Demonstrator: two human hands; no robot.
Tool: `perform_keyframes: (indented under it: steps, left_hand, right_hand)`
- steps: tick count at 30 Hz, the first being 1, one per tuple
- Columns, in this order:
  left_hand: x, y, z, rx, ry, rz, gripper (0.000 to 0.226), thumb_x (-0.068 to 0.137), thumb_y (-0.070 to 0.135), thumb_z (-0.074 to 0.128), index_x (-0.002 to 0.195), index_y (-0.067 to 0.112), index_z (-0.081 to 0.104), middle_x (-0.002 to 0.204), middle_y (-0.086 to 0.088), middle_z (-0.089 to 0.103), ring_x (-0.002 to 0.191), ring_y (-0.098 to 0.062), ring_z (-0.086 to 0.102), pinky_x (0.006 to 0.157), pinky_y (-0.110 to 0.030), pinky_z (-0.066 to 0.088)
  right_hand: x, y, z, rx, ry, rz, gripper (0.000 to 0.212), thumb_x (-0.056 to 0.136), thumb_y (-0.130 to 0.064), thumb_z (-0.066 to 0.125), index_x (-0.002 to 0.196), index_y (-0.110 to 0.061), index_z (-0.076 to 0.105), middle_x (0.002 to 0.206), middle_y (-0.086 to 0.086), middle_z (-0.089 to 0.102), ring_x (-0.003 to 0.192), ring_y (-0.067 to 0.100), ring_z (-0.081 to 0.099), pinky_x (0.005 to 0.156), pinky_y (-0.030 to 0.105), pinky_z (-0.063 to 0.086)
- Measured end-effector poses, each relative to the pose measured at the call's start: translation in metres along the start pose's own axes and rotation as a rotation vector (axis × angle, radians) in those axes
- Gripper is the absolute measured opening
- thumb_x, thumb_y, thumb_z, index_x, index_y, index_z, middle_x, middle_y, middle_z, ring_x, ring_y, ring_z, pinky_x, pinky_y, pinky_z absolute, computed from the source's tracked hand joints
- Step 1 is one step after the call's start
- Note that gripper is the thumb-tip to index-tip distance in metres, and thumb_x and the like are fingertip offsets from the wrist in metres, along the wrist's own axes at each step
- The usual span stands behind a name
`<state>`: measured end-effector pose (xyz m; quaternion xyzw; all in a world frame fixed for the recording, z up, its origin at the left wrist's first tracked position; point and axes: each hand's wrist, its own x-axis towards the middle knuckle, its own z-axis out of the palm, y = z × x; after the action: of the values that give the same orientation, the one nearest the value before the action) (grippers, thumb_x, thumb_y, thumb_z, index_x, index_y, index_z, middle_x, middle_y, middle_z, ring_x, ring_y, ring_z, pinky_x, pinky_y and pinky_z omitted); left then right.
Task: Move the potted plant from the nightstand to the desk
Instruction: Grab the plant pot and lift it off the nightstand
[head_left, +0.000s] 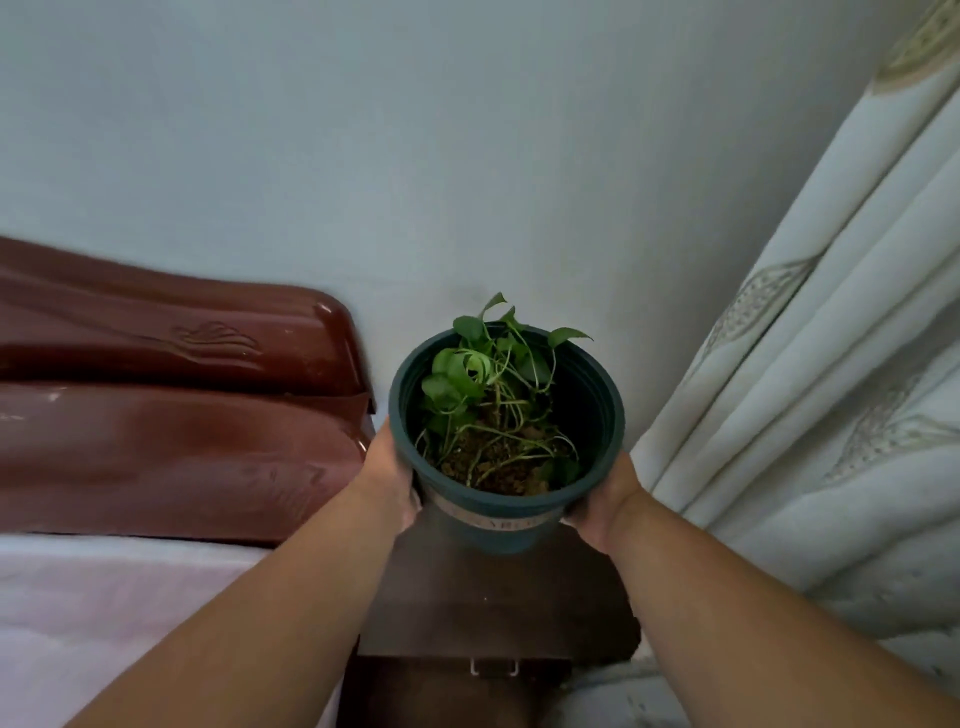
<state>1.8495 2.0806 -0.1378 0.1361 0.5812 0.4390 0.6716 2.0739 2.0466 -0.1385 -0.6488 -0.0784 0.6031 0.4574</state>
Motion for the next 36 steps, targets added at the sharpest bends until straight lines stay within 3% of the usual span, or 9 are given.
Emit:
perform_keyframes:
  steps: [3,7,10,17,22,26,29,34,36]
  left_hand:
    - [-0.028,0.039,0.003,-0.020,-0.006,0.025,0.066,0.102,0.072,0.060,0.125,0.017,0.089,0.120,-0.010,0.091,0.118,-0.037,0.081,0.106,-0.052,0.066]
    - [-0.053,0.082,0.001,-0.001,-0.063,0.078,0.075,0.097,0.083,0.055,0.119,0.023,0.093,0.120,-0.008,0.091,0.118,-0.038,0.084,0.112,-0.059,0.063]
    - [-0.066,0.109,-0.002,0.006,-0.123,0.087,0.079,0.092,0.089,0.050,0.114,0.027,0.094,0.120,-0.008,0.091,0.104,-0.034,0.089,0.100,-0.056,0.069]
    - [-0.069,0.149,-0.027,0.025,-0.095,0.167,0.070,0.102,0.076,0.046,0.111,0.025,0.095,0.118,-0.007,0.092,0.100,-0.032,0.089,0.101,-0.052,0.067]
    - [-0.055,0.158,-0.049,-0.044,-0.078,0.181,0.069,0.106,0.072,0.048,0.105,0.022,0.096,0.115,-0.011,0.092,0.093,-0.033,0.090,0.087,-0.047,0.070]
    - [-0.056,0.157,-0.067,-0.131,-0.043,0.144,0.073,0.103,0.076,0.051,0.097,0.019,0.096,0.108,-0.014,0.092,0.082,-0.035,0.090,0.060,-0.044,0.071]
    - [-0.067,0.157,-0.080,-0.198,-0.003,0.169,0.070,0.100,0.076,0.057,0.097,0.019,0.097,0.108,-0.013,0.093,0.083,-0.035,0.090,0.061,-0.045,0.071]
    - [-0.102,0.149,-0.105,-0.295,0.125,0.259,0.067,0.101,0.071,0.062,0.096,0.014,0.096,0.107,-0.014,0.093,0.076,-0.033,0.090,0.057,-0.042,0.070]
    - [-0.121,0.144,-0.115,-0.341,0.188,0.280,0.066,0.100,0.071,0.063,0.104,0.014,0.094,0.107,-0.012,0.093,0.082,-0.033,0.090,0.066,-0.042,0.073]
  right_hand:
    - [-0.032,-0.035,0.017,-0.085,-0.036,-0.039,0.060,0.102,-0.069,0.047,0.109,-0.022,0.084,0.099,0.007,0.090,0.105,0.033,0.079,0.078,0.041,0.062]
    - [-0.067,-0.067,0.042,-0.128,-0.060,-0.085,0.059,0.102,-0.070,0.047,0.107,-0.023,0.083,0.094,0.006,0.090,0.107,0.033,0.077,0.081,0.044,0.062]
    - [-0.087,-0.077,0.063,-0.110,-0.060,-0.134,0.059,0.105,-0.065,0.045,0.110,-0.021,0.083,0.109,0.012,0.088,0.109,0.034,0.077,0.085,0.047,0.063]
    - [-0.111,-0.085,0.110,-0.069,-0.105,-0.189,0.053,0.108,-0.061,0.048,0.114,-0.022,0.084,0.095,0.003,0.089,0.111,0.030,0.076,0.078,0.039,0.058]
    - [-0.107,-0.069,0.134,-0.056,-0.110,-0.181,0.051,0.108,-0.057,0.049,0.112,-0.021,0.084,0.089,0.002,0.089,0.110,0.031,0.076,0.075,0.039,0.058]
    - [-0.103,-0.061,0.148,-0.132,-0.149,-0.167,0.054,0.106,-0.060,0.047,0.116,-0.022,0.085,0.104,0.006,0.090,0.112,0.030,0.075,0.076,0.039,0.056]
    - [-0.103,-0.061,0.160,-0.175,-0.178,-0.169,0.051,0.106,-0.058,0.049,0.116,-0.021,0.083,0.118,0.009,0.085,0.114,0.030,0.072,0.077,0.039,0.054]
    - [-0.116,-0.054,0.176,-0.289,-0.341,-0.149,0.054,0.104,-0.061,0.048,0.115,-0.022,0.084,0.120,0.011,0.085,0.114,0.035,0.074,0.080,0.043,0.058]
    - [-0.129,-0.052,0.181,-0.338,-0.397,-0.141,0.059,0.101,-0.066,0.049,0.115,-0.019,0.083,0.108,0.013,0.088,0.096,0.037,0.084,0.071,0.042,0.064]
